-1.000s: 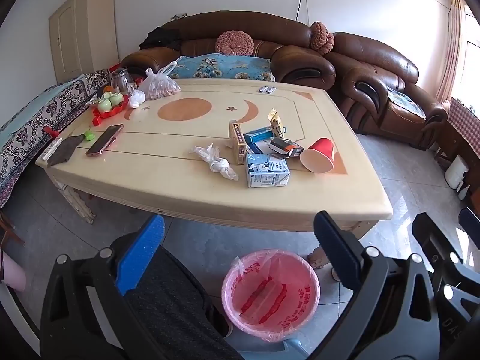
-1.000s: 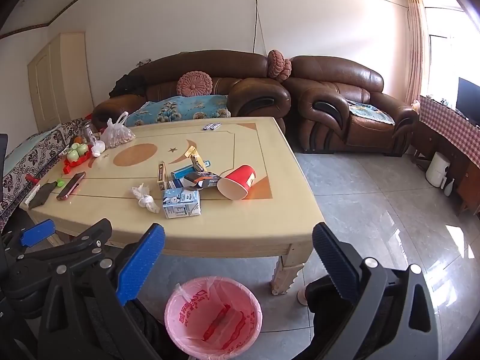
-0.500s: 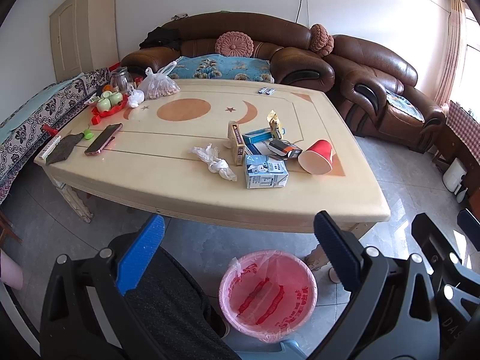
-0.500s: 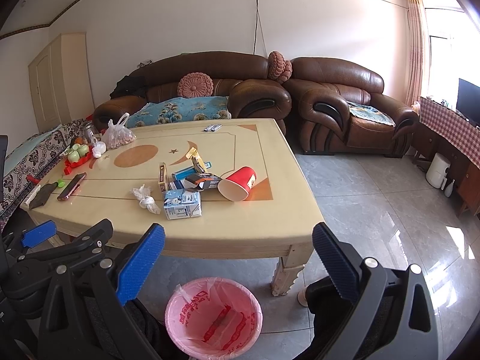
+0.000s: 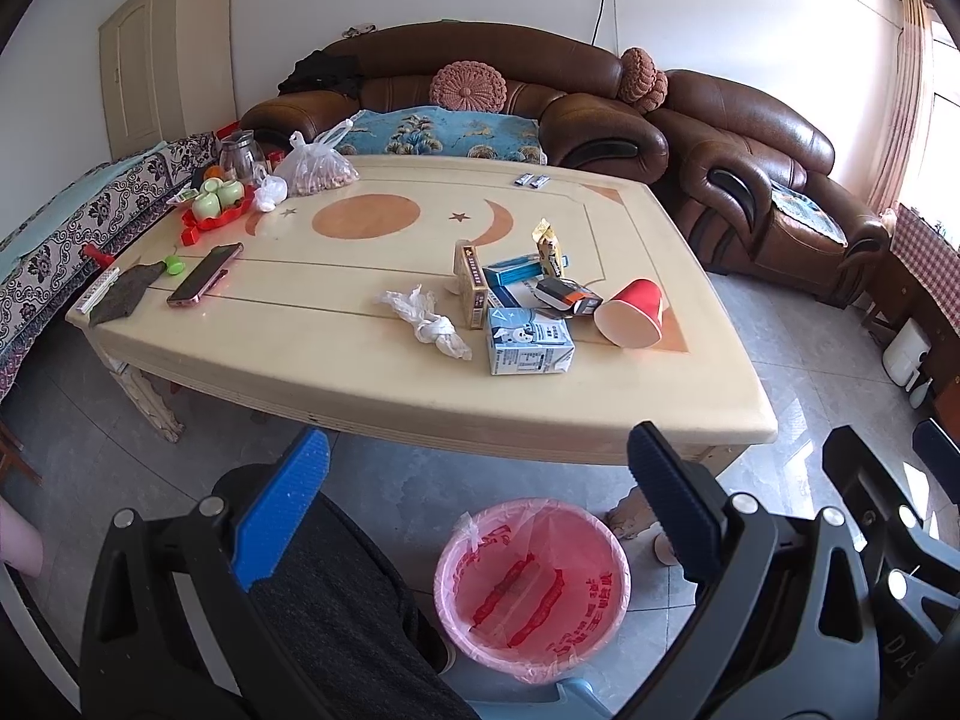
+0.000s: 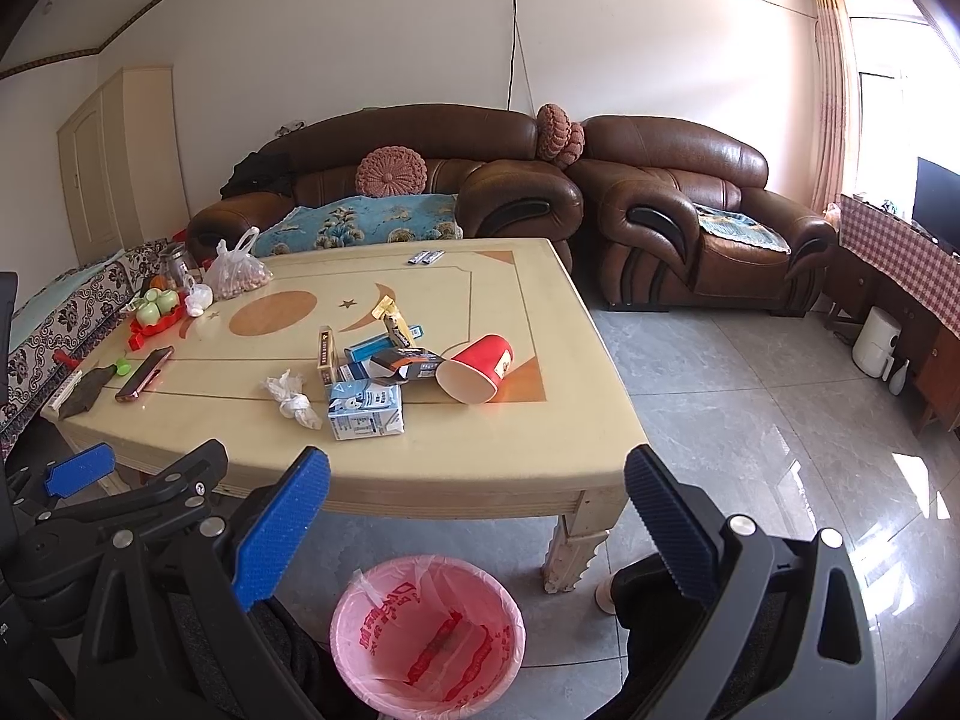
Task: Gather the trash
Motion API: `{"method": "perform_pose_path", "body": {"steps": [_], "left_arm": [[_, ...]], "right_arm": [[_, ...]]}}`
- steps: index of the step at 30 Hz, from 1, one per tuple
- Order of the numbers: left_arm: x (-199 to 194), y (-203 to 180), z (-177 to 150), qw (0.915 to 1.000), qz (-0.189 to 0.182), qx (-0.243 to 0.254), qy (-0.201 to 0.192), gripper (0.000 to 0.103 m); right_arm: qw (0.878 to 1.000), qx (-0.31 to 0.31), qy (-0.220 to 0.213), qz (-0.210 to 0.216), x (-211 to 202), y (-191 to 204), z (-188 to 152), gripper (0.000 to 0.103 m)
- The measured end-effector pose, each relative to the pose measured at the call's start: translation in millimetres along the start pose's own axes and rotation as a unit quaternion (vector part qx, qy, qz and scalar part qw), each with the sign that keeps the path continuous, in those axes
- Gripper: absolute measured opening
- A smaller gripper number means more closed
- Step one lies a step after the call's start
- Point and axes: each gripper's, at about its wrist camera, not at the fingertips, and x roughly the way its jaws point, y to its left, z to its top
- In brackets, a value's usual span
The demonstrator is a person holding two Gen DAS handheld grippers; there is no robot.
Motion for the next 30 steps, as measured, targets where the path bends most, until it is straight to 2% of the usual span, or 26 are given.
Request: {"method": "perform_pose_path", "body": {"steps": [26,30], "left_arm": [[0,0,-2,1.0000,0.001,-0.001,-0.001,0.098],[3,-2,-4,1.0000,0.000,-0.001,0.003,0.098]], "right_arm": [[1.000,0.000,-0.002,0.001,-2,0,1,0.097],[1.000,0.000,0.000,0.004,-6,3,10,0.097]]}}
